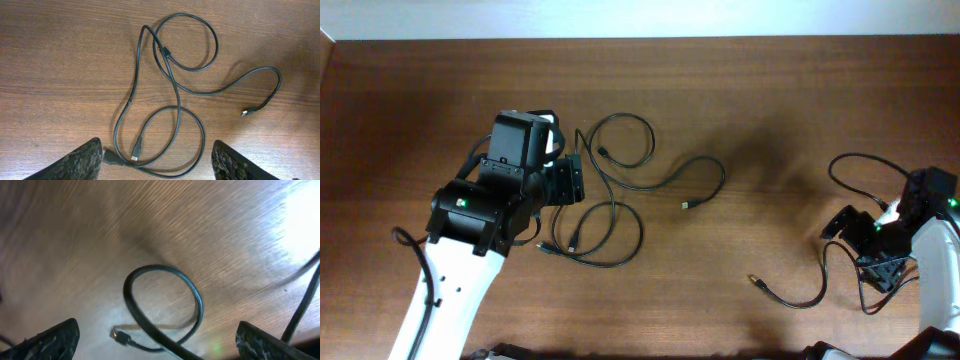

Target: Untangle cables

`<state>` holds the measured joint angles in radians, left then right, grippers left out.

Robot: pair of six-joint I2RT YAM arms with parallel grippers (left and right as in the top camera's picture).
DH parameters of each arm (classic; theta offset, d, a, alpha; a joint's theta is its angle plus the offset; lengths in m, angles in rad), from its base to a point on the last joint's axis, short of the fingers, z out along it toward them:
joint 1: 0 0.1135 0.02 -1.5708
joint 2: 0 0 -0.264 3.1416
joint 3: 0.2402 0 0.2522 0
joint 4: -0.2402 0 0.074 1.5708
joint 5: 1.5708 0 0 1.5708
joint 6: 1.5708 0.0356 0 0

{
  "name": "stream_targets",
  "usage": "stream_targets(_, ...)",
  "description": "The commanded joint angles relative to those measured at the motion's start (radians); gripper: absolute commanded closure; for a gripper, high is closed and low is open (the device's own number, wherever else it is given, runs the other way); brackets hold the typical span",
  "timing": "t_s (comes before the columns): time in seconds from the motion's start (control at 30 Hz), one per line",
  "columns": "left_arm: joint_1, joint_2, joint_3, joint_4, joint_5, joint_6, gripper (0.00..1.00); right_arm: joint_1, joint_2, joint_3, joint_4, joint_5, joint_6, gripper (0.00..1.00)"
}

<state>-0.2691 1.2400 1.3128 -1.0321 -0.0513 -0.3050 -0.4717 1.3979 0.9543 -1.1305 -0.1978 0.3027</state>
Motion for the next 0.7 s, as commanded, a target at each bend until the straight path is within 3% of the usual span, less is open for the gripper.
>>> stream_targets(0.0, -0.003, 0.002, 0.005, -0.002, 0.011, 0.019, 0.29, -0.006, 0.002, -0.003, -0.022, -0.076, -0.233, 0.01)
stream_targets(0.13, -0.003, 0.002, 0.005, -0.005, 0.011, 0.019, 0.29, -0.006, 0.002, -0.002, -0.060, -0.150, -0.325, 0.02)
stream_targets(0.2, -0.003, 0.002, 0.005, -0.010, 0.011, 0.019, 0.29, -0.006, 0.002, -0.002, -0.071, -0.147, -0.325, 0.22)
stream_targets(0.4, -0.003, 0.002, 0.005, -0.008, -0.050, 0.019, 0.27, -0.007, 0.002, -0.002, -0.142, -0.026, -0.252, 0.25)
stream_targets(0.47, -0.003, 0.002, 0.005, -0.006, -0.050, 0.019, 0.25, -0.007, 0.004, -0.002, -0.150, -0.027, -0.233, 0.75)
stream_targets(0.53, -0.003, 0.002, 0.005, -0.006, -0.050, 0.019, 0.25, -0.007, 0.006, -0.002, -0.149, -0.026, -0.234, 0.96)
stream_targets(0.67, -0.003, 0.002, 0.005, -0.006, -0.050, 0.019, 0.24, -0.007, 0.017, -0.002, -0.118, -0.027, -0.234, 0.96)
